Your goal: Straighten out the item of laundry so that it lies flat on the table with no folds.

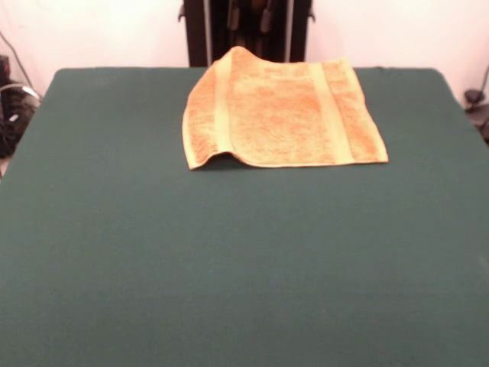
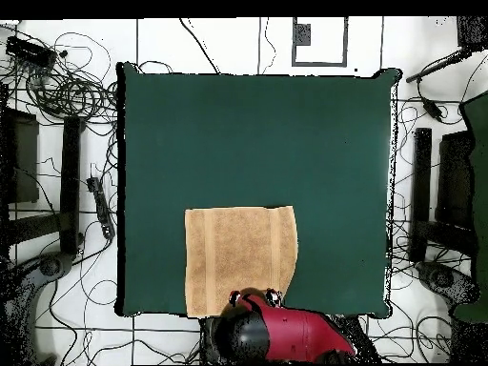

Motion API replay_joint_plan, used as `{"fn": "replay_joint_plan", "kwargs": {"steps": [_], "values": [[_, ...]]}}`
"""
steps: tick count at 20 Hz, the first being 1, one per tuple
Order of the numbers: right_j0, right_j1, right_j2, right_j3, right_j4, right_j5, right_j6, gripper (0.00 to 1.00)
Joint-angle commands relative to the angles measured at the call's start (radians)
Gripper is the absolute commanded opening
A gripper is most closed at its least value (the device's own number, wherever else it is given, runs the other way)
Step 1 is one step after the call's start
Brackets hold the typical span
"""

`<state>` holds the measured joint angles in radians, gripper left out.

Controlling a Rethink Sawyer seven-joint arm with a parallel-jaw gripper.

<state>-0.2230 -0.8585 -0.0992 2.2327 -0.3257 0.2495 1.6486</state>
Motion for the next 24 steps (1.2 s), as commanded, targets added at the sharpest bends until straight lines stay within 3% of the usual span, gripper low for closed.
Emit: {"fn": "replay_joint_plan", "kwargs": {"steps": [1, 14, 24], "values": [[0.033, -0.011, 0.108, -0.042, 0.068, 0.159, 0.099, 1.0], [0.031, -0.126, 0.125, -0.017, 0.09, 0.315, 0.062, 1.0], [0.02, -0.118, 0.138, -0.031, 0.099, 0.311, 0.065, 1.0]]}}
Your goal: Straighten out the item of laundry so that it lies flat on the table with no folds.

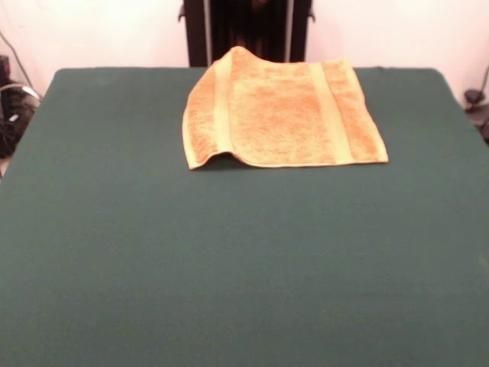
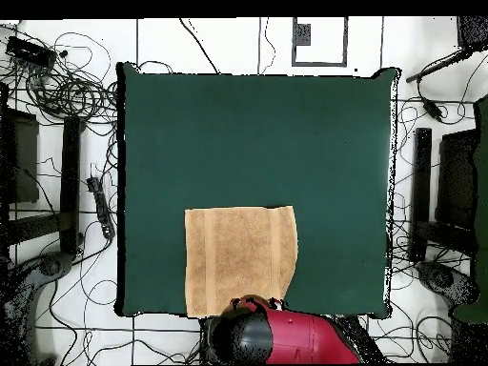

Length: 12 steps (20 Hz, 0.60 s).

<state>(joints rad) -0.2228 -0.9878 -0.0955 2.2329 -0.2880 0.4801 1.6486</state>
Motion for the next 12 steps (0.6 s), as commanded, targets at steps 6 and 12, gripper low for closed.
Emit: {"fn": "replay_joint_plan", "kwargs": {"steps": [6, 12], "values": [[0.018, 0.005, 0.134, -0.02, 0.066, 0.069, 0.063, 1.0], [0.014, 0.005, 0.139, -0.032, 0.074, 0.059, 0.067, 1.0]]}}
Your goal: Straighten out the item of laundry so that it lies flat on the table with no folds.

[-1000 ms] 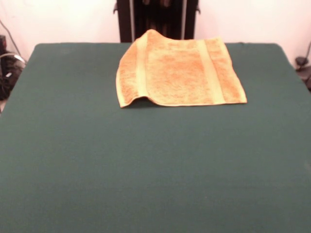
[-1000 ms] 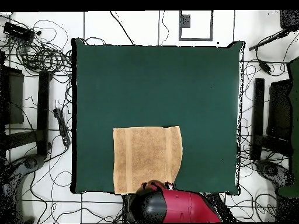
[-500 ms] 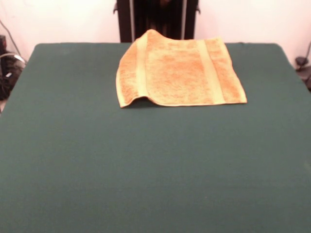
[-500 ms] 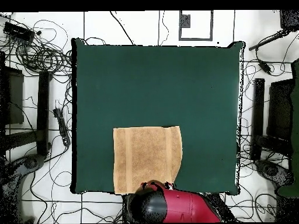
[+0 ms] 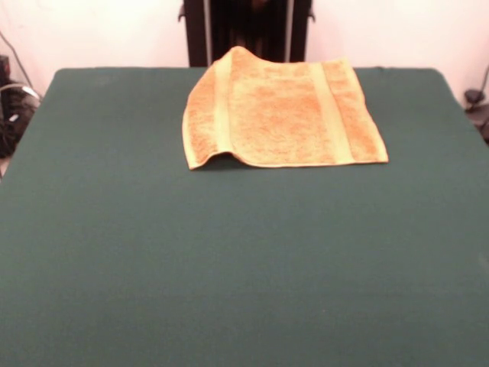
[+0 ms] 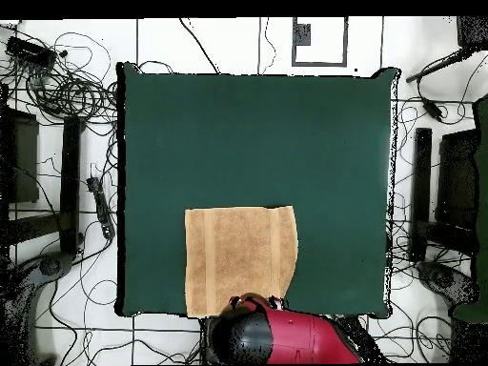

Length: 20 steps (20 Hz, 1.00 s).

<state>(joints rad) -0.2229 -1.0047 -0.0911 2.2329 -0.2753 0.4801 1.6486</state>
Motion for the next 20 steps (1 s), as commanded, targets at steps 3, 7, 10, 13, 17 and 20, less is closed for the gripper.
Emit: {"fn": "replay_joint_plan", "kwargs": {"steps": [3, 7, 10, 13, 17, 20], "values": [[0.005, 0.013, 0.148, -0.05, 0.079, 0.053, 0.068, 1.0], [-0.006, 0.027, 0.159, -0.094, 0.083, 0.042, 0.068, 1.0], [-0.007, 0.045, 0.156, -0.116, 0.081, 0.032, 0.081, 1.0], [-0.008, 0.059, 0.165, -0.142, 0.083, 0.039, 0.074, 1.0], [-0.012, 0.102, 0.192, -0.191, 0.086, 0.031, 0.059, 1.0], [-0.001, 0.143, 0.191, -0.245, 0.09, 0.033, 0.079, 1.0]]}}
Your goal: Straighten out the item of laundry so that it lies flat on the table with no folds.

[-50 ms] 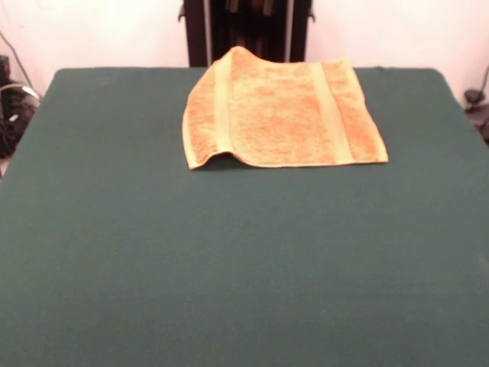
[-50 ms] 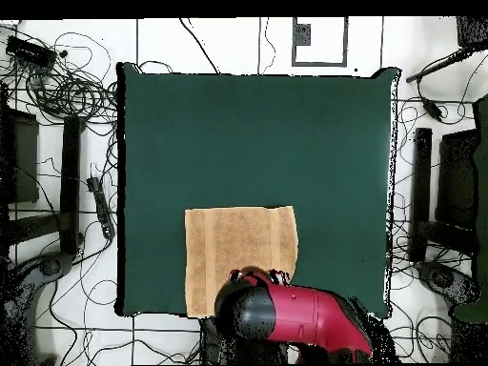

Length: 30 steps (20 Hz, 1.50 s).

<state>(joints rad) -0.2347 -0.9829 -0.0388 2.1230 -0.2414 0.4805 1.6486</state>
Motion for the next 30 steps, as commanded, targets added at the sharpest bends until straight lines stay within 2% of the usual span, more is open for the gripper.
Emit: {"fn": "replay_joint_plan", "kwargs": {"steps": [1, 7, 19, 30], "values": [[0.016, 0.133, 0.138, -0.155, 0.055, 0.034, 0.084, 1.0], [0.048, 0.17, 0.126, -0.249, 0.047, 0.082, 0.089, 1.0], [0.075, 0.187, 0.117, -0.307, 0.036, 0.116, 0.081, 1.0], [0.078, 0.23, 0.105, -0.433, 0.049, 0.175, 0.077, 1.0]]}}
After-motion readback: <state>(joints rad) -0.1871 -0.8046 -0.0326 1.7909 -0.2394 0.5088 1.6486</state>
